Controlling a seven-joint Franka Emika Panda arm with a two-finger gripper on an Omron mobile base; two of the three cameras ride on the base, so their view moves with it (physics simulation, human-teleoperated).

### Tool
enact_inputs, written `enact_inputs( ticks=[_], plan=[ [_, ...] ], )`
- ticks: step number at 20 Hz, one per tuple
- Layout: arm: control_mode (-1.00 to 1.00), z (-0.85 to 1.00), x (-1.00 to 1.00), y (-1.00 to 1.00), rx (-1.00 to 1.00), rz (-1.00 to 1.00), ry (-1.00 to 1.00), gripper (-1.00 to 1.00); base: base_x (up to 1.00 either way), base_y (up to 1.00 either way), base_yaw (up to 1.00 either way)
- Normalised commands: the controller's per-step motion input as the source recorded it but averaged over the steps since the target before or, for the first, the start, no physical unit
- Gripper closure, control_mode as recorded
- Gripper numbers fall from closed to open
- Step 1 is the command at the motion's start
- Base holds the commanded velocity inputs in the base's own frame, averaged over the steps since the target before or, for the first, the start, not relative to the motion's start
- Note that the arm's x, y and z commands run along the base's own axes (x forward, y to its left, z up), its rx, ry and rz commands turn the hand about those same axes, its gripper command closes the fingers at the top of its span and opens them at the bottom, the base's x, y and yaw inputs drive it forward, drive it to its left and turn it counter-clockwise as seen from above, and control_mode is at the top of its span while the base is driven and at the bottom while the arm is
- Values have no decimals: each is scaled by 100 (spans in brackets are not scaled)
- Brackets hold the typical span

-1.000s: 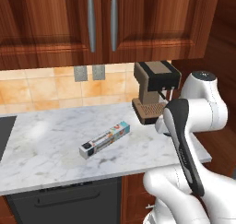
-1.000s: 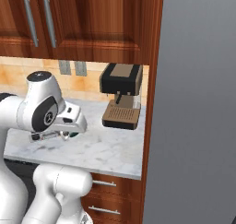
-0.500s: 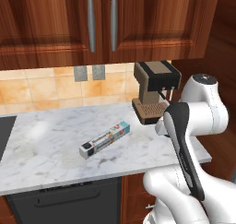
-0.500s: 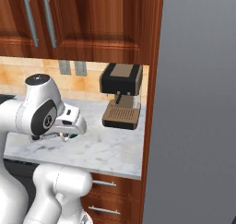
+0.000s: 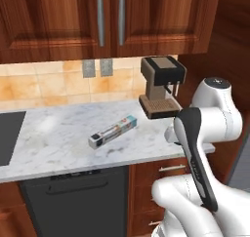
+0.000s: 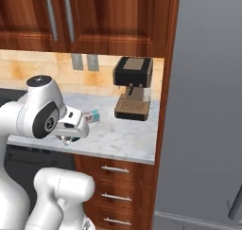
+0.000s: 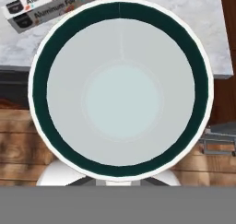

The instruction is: Pick the mug from the counter and place it inside the microwave. Then close the microwave.

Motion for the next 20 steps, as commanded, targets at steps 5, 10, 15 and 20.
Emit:
enact_inputs(
  ticks=[5, 10, 15, 20],
  plan=[
    [100, 0, 0, 0, 0, 0, 0, 100, -66, 54, -7],
    [100, 0, 0, 0, 0, 0, 0, 100, -83, 14, -35],
    [100, 0, 0, 0, 0, 0, 0, 100, -99, 0, -44],
    [100, 0, 0, 0, 0, 0, 0, 100, -70, 0, -46]
  ],
)
